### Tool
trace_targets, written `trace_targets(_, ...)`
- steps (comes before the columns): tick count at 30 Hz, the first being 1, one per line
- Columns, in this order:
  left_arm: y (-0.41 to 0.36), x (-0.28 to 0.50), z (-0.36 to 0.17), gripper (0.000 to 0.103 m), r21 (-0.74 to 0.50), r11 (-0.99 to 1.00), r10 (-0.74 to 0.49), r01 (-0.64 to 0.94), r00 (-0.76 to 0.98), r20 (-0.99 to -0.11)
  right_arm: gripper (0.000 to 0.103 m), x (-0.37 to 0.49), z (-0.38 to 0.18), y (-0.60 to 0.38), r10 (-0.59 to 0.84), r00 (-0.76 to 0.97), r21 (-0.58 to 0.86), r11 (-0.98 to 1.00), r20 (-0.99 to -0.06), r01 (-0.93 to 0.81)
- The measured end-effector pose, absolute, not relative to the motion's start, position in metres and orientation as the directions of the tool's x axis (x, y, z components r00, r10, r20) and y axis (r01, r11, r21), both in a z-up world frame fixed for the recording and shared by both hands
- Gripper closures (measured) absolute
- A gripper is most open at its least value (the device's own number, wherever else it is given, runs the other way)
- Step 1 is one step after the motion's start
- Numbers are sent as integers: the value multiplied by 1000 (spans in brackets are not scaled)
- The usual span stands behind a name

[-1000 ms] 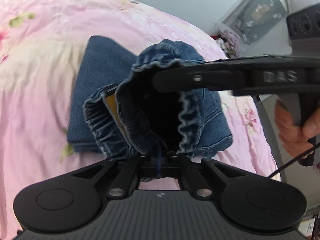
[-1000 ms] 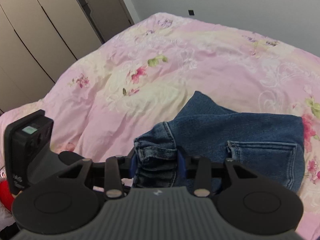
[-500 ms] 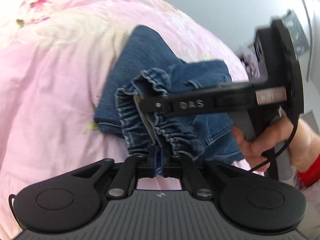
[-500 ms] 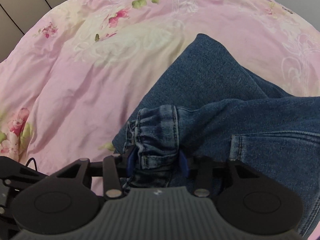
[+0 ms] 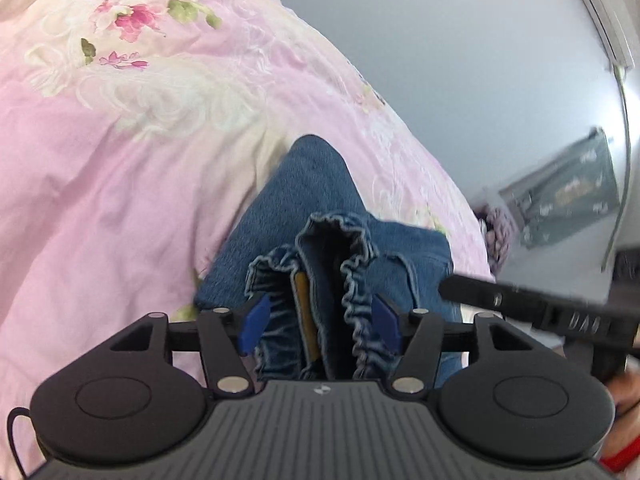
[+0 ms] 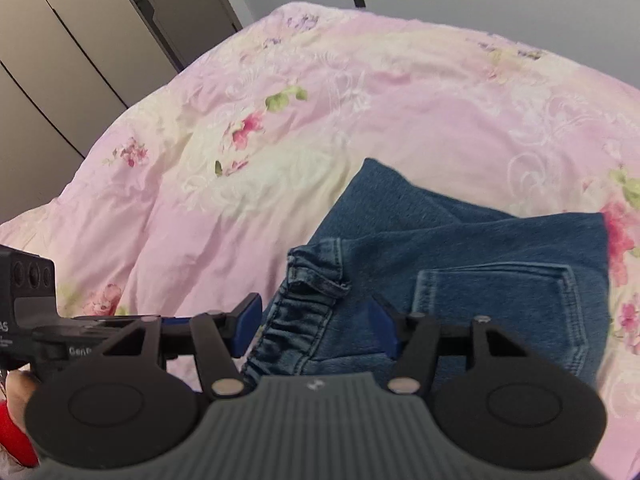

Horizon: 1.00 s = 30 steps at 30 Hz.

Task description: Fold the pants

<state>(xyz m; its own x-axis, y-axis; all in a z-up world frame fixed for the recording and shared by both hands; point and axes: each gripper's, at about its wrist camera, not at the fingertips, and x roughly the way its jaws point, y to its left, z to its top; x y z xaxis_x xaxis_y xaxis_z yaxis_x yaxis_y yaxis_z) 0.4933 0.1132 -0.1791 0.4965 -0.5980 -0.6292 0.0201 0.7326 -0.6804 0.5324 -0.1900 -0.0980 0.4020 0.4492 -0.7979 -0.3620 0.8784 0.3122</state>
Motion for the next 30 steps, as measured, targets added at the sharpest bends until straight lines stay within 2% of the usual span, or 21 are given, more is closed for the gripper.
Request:
trace_targets(2,109,500,-181,32,-695,719,-603,-3,494,-626,77,528,-104,-195,385,414,232,898,-825,-373)
trace_targets(3,107,502,-182,31,-697,717,-601,-11,495,-627,79,526,-111,-196,374,402,217,898,-836,-384)
trace_targets(6,94,507,-179,30,-654,756,-565,-14,490,-664,80,519,-143,-197,397,330,266,887,-857,-378)
trace_targets(11,74,508,-185,26,-488,873,-424,-19,464,-777,81,499,-195,-187,379,272,266,889,-884,-374)
trace_targets(13,71,505,-190,24,-478,878,-424,-6,450,-786,81,498,-201,-188,381,271,270,890,-884,-368)
trace_targets(16,69,502,-200,15,-487,873,-430,-11,454,-781,81,501,-200,-191,388,258,288,891,-885,-351)
trace_targets(18,72,501,-210,14,-539,842,-465,-32,463,-755,81,500,-201,-195,396,256,298,889,-882,-348)
trace_targets(19,73,502,-215,16,-573,818,-494,-44,458,-739,81,499,-202,-196,399,257,301,888,-880,-347)
trace_targets(21,70,506,-223,28,-620,782,-535,-60,446,-718,81,498,-202,-199,408,261,312,886,-875,-342)
trace_targets(25,59,511,-232,30,-611,791,-513,-47,493,-703,81,497,-204,-208,433,259,344,881,-863,-326)
trace_targets(26,61,514,-235,35,-624,779,-518,-57,501,-693,81,496,-204,-209,436,260,347,879,-862,-327)
trace_targets(27,64,515,-236,53,-644,762,-527,-69,512,-678,81,500,-204,-211,440,260,351,877,-859,-328)
trace_targets(28,65,517,-238,62,-655,752,-536,-73,511,-672,81,500,-205,-212,444,260,355,876,-857,-325)
trace_targets(30,62,518,-236,71,-635,769,-515,-74,517,-684,81,501,-206,-218,456,260,372,874,-851,-314)
